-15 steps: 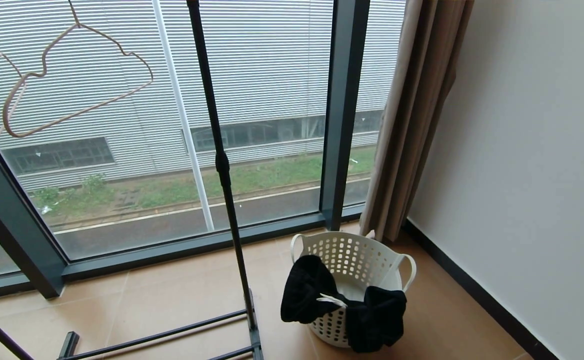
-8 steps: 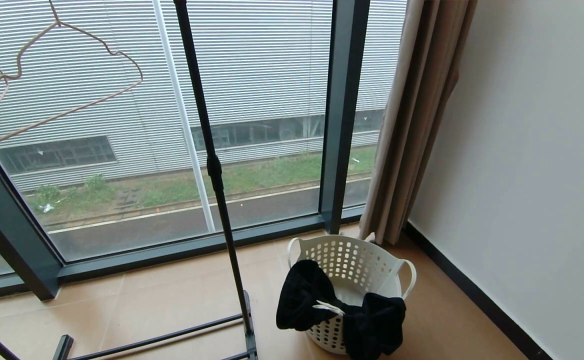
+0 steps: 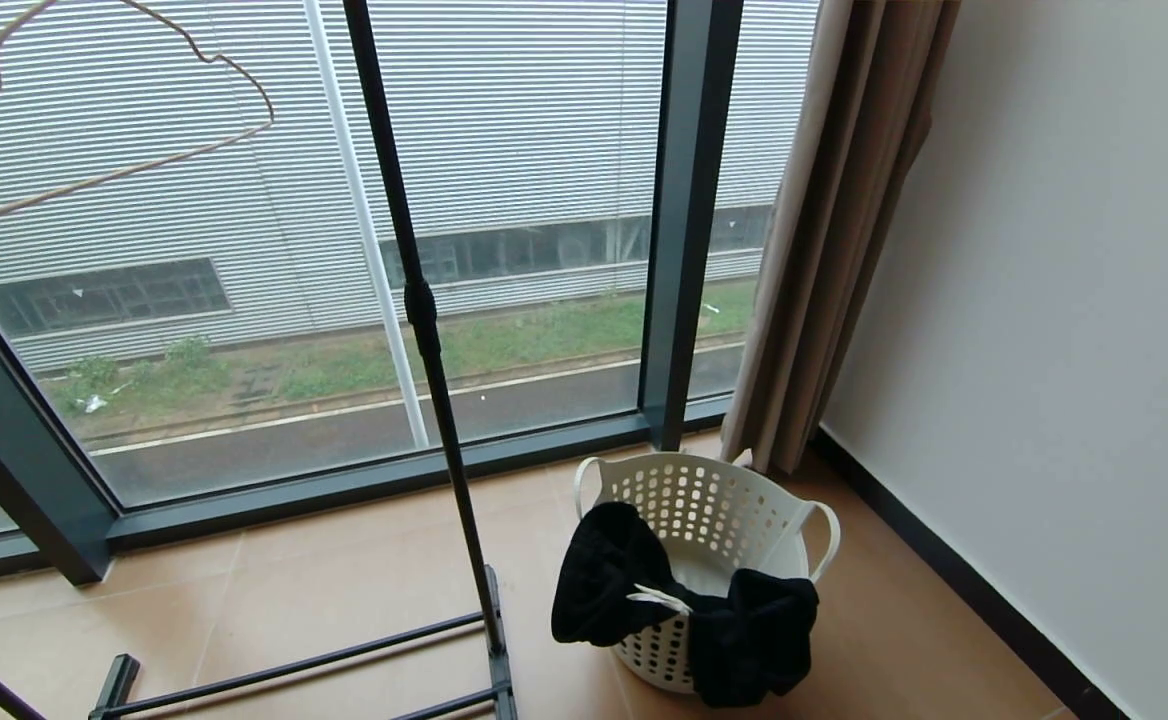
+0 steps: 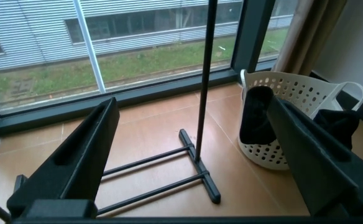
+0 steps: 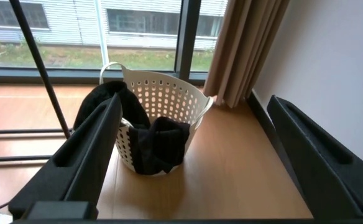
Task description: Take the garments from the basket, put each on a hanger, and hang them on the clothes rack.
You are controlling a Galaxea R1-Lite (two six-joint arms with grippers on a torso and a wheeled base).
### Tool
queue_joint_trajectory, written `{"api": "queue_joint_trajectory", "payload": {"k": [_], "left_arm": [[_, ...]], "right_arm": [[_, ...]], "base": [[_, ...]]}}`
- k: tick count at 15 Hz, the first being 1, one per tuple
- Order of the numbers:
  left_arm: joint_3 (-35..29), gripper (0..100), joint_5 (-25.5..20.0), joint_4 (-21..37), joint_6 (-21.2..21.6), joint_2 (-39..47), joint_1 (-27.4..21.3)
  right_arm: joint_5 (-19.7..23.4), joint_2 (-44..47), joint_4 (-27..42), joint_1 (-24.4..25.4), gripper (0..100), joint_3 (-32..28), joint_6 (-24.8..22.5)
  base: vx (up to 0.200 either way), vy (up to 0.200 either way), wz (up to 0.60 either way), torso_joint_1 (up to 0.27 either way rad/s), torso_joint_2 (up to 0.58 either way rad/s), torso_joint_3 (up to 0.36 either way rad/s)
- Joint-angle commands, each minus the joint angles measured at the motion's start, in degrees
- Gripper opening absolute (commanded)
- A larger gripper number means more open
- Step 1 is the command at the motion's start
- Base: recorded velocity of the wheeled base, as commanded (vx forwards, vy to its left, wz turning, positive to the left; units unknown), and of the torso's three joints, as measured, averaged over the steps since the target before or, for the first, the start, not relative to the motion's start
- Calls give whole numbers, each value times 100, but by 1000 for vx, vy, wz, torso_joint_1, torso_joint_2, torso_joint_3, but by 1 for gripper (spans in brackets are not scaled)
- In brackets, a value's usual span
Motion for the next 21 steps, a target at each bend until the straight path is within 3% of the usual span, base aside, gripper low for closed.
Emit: {"api": "queue_joint_trajectory", "payload": {"k": [1, 21], "left_arm": [[-7, 100, 3, 0, 0, 6, -9], [-7, 100, 3, 0, 0, 6, -9]], "right_arm": [[3, 0, -3, -2, 100, 7, -4], [12, 0, -3, -2, 100, -2, -4]], "base": [[0, 0, 0, 2, 51, -163], [0, 0, 0, 4, 8, -193]]}}
